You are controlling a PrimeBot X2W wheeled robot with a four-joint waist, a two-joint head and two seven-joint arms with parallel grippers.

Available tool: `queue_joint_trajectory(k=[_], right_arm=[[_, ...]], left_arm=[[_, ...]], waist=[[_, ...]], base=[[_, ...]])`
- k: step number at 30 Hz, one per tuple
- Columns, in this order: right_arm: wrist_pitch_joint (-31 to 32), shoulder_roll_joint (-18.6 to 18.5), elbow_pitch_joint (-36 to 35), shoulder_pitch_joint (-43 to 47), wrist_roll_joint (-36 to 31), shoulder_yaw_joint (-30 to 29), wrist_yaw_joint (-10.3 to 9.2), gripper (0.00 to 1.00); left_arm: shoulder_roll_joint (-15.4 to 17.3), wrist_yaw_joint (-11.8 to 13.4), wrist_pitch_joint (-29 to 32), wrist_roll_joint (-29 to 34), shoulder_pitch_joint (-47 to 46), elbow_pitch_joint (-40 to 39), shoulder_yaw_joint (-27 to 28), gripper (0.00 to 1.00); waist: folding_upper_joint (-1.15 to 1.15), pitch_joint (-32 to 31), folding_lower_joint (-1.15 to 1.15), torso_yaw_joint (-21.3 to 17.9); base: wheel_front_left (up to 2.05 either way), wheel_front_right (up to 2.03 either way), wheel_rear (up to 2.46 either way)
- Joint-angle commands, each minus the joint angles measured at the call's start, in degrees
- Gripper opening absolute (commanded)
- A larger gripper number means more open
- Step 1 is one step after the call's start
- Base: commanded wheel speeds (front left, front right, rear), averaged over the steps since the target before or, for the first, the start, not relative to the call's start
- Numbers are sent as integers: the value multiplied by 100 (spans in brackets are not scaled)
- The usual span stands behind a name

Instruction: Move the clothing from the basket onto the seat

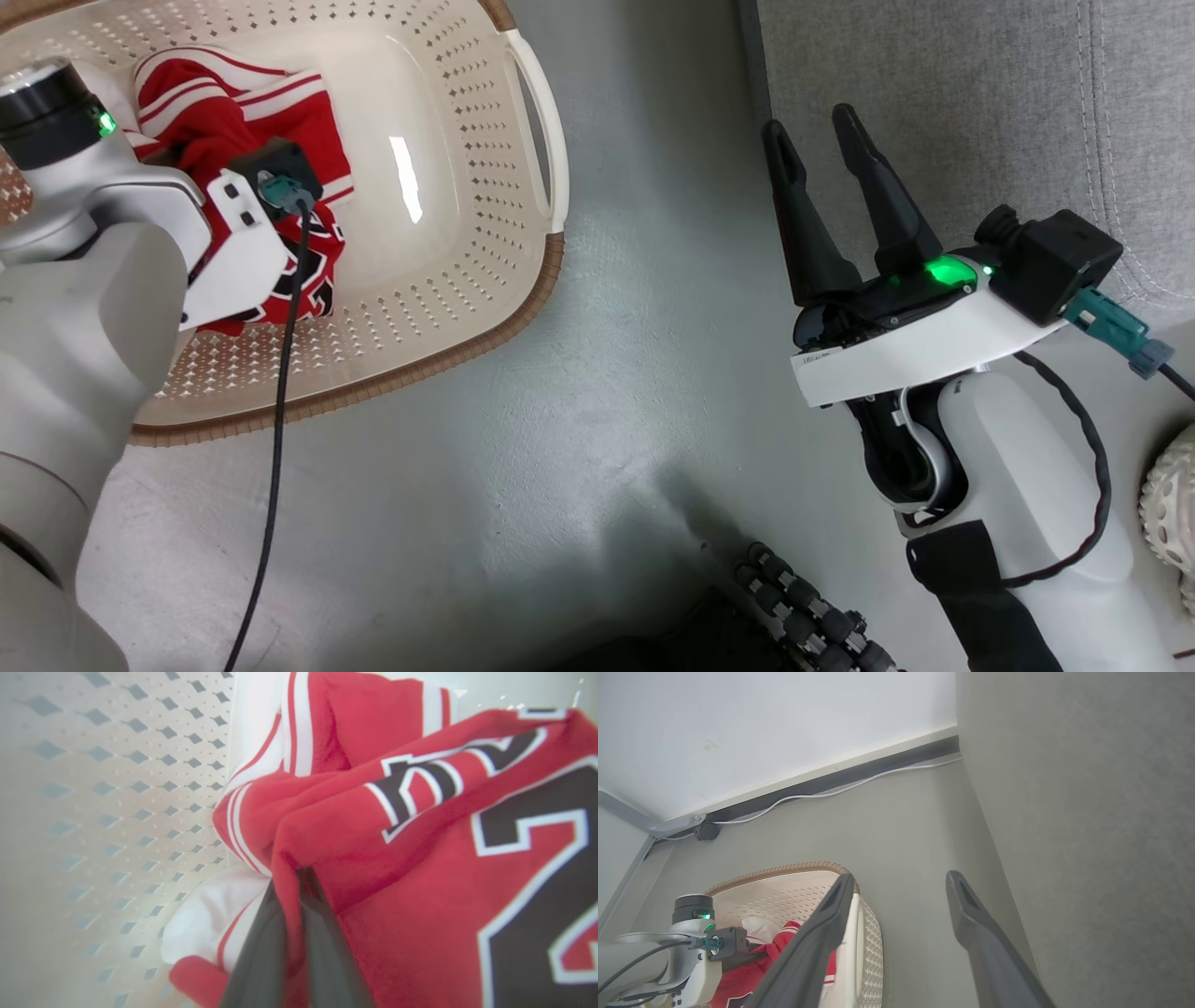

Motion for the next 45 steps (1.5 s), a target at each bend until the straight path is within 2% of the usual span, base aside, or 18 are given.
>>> queue_joint_trajectory(k=[1, 7, 14, 22, 28, 31, 36, 41, 45], right_arm=[[-35, -8, -82, 146, 2, 29, 17, 100], [-35, -8, 14, 150, -124, -114, 17, 100], [-35, -8, 141, 208, -454, -368, 17, 100], [-35, -8, 330, 397, -861, -636, 17, 100], [-35, -8, 540, 666, -1127, -876, 17, 100], [-35, -17, 614, 792, -1235, -948, 17, 100], [-35, -111, 720, 1067, -1319, -1019, 17, 100], [-35, -194, 813, 1341, -1368, -1052, 17, 100], [-35, -227, 872, 1528, -1395, -1081, 17, 100]], left_arm=[[-8, 74, -64, -79, 120, -25, 102, 0], [-182, 214, -232, -385, 396, -25, 307, 0], [-533, 393, -970, -1231, 914, -25, 1007, 0], [-934, 214, -1658, -1937, 1301, -25, 1552, 0], [-1293, 330, -1853, -2414, 1639, -175, 1929, 0], [-1351, 388, -1885, -2649, 1841, -412, 2125, 0], [-1372, 569, -1891, -2923, 2326, -1252, 2526, 0], [-1374, 761, -1892, -2969, 2924, -2051, 2946, 0], [-1375, 805, -1893, -2909, 3398, -2630, 3432, 0]], waist=[[0, -76, 0, 33], [0, -374, 0, 160], [0, -993, 0, 447], [0, -1839, 0, 830], [0, -2539, 0, 1091], [0, -2871, 0, 1193], [0, -3436, 0, 1391], [0, -3917, 0, 1523], [0, -4267, 0, 1609]], base=[[0, 0, 0], [0, 0, 0], [0, 0, 0], [0, 0, 0], [0, 0, 0], [0, 0, 0], [0, 0, 0], [0, 0, 0], [0, 0, 0]])
